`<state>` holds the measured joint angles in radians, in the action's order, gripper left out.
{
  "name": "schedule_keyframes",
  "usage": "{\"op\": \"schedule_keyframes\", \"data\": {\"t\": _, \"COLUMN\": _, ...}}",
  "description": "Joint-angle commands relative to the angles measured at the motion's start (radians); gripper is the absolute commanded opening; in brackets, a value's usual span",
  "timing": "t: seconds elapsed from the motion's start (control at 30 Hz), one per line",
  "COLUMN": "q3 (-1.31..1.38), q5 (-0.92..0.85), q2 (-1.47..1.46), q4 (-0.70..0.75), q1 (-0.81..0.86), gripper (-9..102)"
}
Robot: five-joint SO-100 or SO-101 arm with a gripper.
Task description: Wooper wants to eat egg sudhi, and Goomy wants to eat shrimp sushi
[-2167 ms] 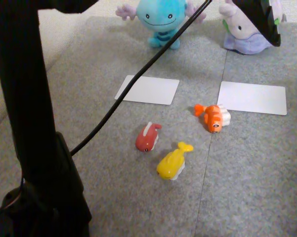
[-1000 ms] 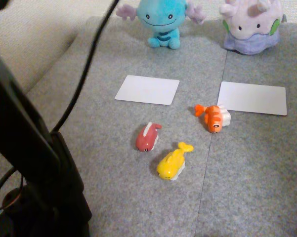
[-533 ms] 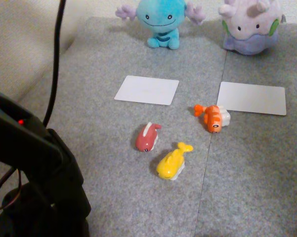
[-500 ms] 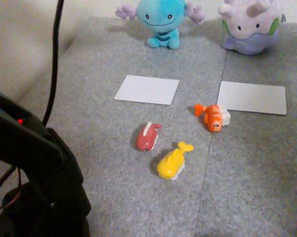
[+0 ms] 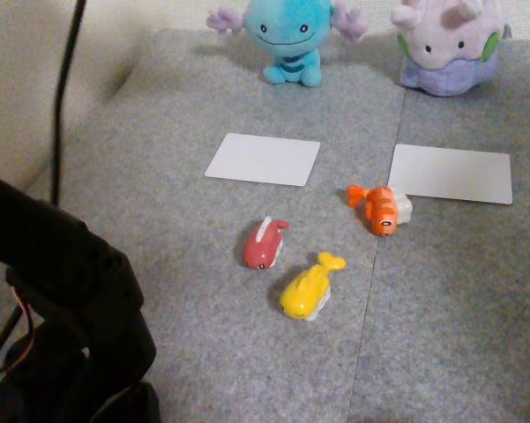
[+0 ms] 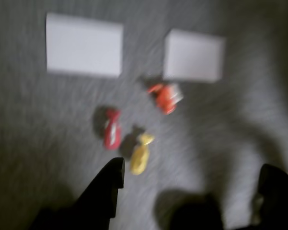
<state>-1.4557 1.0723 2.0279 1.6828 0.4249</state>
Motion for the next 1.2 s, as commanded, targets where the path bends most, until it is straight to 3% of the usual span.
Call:
{"op": "schedule_keyframes", "data": {"t": 0.0, "q3": -0.153, "q5": -0.037, "q2": 0.025, "q4": 0.015, "q1": 0.005, "gripper": 33}}
{"op": "schedule_keyframes", "data": {"t": 0.43, "q3": -0.489, "q5": -0.319, "q2": 0.008, "q4": -0.015, "q1": 0.295, "gripper": 33}}
{"op": "schedule_keyframes", "data": {"t": 1.0, "q3": -0.891, "q5": -0.348, "q2": 0.006, "q4": -0.477, "q1": 0.324, "gripper": 32}}
{"op": "schedule_keyframes", "data": {"t": 1.17, "q3": -0.934, "q5": -0.327, "q2": 0.006, "q4": -0.534, "q1": 0.322, "gripper": 23}}
